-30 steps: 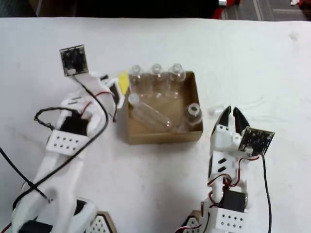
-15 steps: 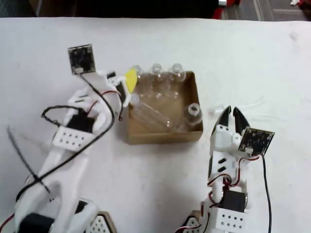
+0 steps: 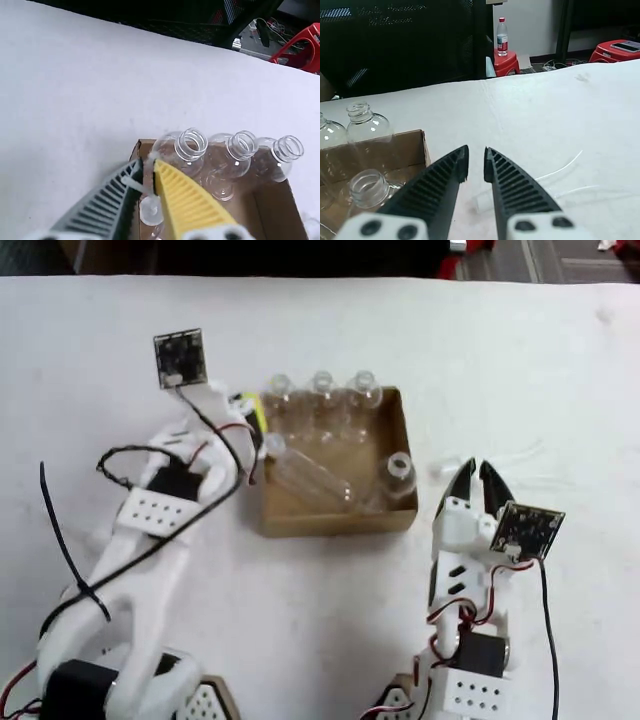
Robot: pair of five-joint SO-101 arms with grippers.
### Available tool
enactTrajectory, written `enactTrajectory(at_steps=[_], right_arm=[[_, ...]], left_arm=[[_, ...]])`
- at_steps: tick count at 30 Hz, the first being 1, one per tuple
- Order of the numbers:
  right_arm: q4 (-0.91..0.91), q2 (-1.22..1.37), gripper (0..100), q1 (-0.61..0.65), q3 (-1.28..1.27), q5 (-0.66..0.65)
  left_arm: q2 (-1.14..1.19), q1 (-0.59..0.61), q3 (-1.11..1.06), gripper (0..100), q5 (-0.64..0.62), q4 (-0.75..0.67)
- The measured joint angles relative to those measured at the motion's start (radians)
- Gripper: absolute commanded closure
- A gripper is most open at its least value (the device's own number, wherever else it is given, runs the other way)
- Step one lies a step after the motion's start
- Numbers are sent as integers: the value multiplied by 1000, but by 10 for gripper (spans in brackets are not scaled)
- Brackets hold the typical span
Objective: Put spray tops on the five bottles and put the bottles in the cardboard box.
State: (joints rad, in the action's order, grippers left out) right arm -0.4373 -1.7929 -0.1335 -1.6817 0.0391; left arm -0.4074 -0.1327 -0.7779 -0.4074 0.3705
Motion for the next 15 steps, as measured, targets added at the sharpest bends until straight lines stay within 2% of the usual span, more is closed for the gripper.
enactTrajectory(at_steps=[9, 15], right_arm=[[0, 0, 960, 0, 0, 0], [0, 0, 960, 0, 0, 0]], left_arm=[[-60, 0, 0, 978, 11, 3], [-207, -17, 0, 977, 44, 86]])
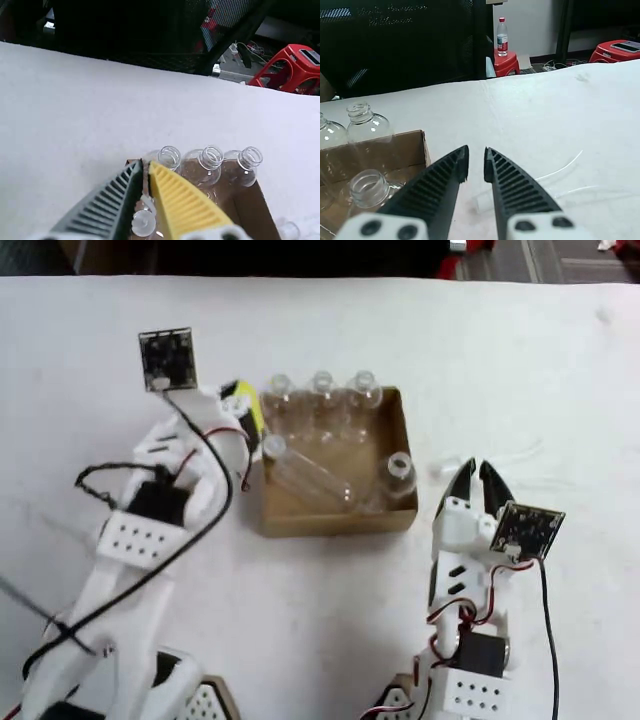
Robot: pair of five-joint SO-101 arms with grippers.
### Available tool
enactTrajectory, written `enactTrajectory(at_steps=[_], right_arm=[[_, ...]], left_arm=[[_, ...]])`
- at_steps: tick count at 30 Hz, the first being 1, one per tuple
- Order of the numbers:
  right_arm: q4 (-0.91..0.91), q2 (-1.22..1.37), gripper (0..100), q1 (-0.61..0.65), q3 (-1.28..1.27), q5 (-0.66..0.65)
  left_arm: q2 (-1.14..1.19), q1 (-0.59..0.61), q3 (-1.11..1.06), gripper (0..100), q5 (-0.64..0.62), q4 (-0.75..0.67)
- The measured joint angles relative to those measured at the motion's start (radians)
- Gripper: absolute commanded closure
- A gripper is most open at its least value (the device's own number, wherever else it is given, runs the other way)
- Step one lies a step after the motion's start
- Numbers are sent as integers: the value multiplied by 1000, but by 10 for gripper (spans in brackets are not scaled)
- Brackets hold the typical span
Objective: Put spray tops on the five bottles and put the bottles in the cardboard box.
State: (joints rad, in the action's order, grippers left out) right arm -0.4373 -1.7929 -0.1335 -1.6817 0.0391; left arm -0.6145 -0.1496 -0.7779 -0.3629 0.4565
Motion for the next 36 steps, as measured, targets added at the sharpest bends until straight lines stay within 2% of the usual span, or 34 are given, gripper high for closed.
enactTrajectory(at_steps=[3, 8, 12, 15, 18, 20, 31, 36], right_arm=[[0, 0, 960, 0, 0, 0], [0, 0, 960, 0, 0, 0], [0, 0, 959, 0, 0, 0], [0, 0, 959, 0, 0, 0], [0, 0, 959, 0, 0, 0], [0, 0, 959, 0, 0, 0], [0, 0, 959, 3, 0, 0], [0, 0, 959, 18, 0, 0]], left_arm=[[-61, -8, 0, 955, 2, 26], [-100, -9, 0, 761, 2, 86], [-106, 31, 28, 735, -14, 157], [-107, 58, 112, 715, -32, 259], [-110, 34, 170, 714, -40, 387], [-109, -9, 157, 714, -41, 410], [149, -20, -25, 715, -44, 98], [239, -18, -77, 812, -44, -52]])
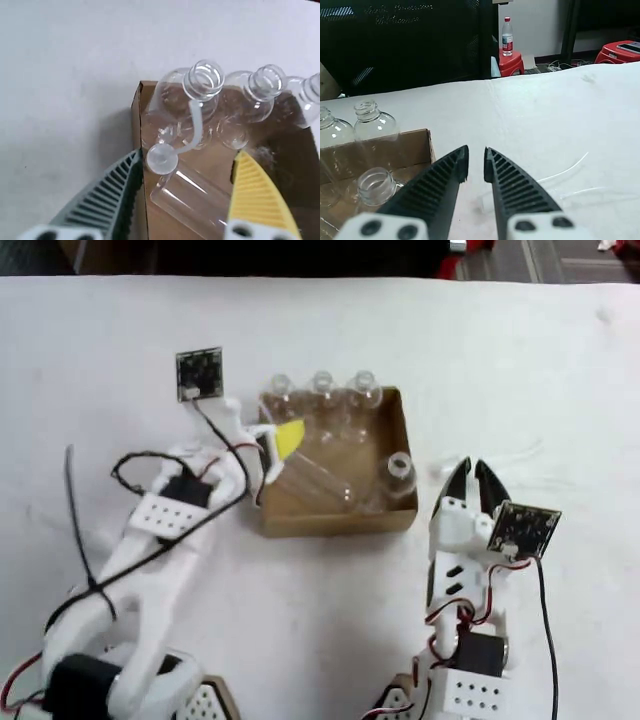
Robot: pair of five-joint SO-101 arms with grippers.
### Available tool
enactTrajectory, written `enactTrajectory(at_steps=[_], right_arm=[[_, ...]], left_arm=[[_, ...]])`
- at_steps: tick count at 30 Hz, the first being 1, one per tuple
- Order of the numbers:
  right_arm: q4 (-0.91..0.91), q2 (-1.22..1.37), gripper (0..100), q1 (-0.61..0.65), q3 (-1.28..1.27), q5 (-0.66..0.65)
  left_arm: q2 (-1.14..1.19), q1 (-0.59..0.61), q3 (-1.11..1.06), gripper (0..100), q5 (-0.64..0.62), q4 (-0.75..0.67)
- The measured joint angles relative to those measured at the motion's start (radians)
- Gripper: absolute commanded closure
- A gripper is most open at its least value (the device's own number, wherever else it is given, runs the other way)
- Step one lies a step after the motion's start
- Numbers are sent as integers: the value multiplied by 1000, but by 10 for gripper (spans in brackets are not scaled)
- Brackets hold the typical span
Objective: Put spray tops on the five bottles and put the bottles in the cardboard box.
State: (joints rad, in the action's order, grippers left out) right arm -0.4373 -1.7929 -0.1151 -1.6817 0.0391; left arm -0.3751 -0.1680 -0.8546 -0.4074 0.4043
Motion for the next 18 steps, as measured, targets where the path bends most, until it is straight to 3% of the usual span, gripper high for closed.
enactTrajectory(at_steps=[3, 8, 18], right_arm=[[0, 0, 959, 3, 0, 0], [0, 0, 959, 2, 0, 0], [0, 0, 959, 3, 0, 0]], left_arm=[[61, 0, -6, 847, 3, -60], [115, -12, -6, 819, 74, -120], [183, -28, -6, 831, 91, -233]])
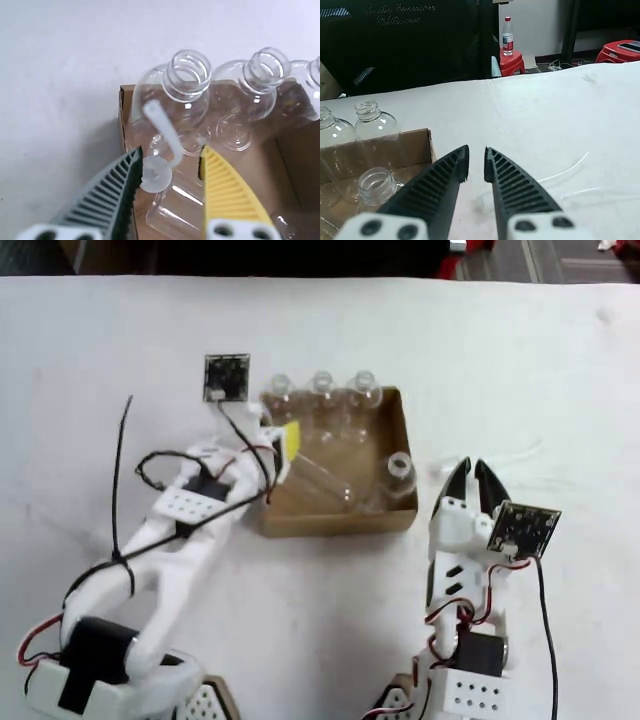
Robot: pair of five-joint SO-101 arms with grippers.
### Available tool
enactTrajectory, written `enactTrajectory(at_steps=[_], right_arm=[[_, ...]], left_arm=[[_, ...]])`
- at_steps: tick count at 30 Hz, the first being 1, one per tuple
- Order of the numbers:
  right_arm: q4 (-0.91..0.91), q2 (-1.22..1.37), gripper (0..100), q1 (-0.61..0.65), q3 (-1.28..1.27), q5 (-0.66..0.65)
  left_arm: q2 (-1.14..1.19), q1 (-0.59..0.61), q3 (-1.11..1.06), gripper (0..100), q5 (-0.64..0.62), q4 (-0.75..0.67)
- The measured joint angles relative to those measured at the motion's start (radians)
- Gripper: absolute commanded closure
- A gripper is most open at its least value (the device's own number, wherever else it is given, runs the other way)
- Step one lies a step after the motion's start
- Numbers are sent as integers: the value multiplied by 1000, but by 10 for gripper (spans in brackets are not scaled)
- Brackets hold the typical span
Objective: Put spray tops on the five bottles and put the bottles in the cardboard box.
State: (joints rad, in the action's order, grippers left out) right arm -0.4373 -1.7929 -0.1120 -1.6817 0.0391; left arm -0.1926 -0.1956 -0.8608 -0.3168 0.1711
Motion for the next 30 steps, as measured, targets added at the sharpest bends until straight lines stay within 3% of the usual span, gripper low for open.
enactTrajectory(at_steps=[5, 14, 18, 30], right_arm=[[0, 0, 959, 0, 0, 0], [0, 0, 959, 0, 0, 0], [0, 0, 959, 0, 0, 0], [0, 0, 959, 0, 0, 0]], left_arm=[[26, 0, 0, 915, 0, -17], [71, 0, 3, 922, 2, -17], [71, 0, 3, 983, 2, -17], [54, -5, 6, 979, 37, -15]])
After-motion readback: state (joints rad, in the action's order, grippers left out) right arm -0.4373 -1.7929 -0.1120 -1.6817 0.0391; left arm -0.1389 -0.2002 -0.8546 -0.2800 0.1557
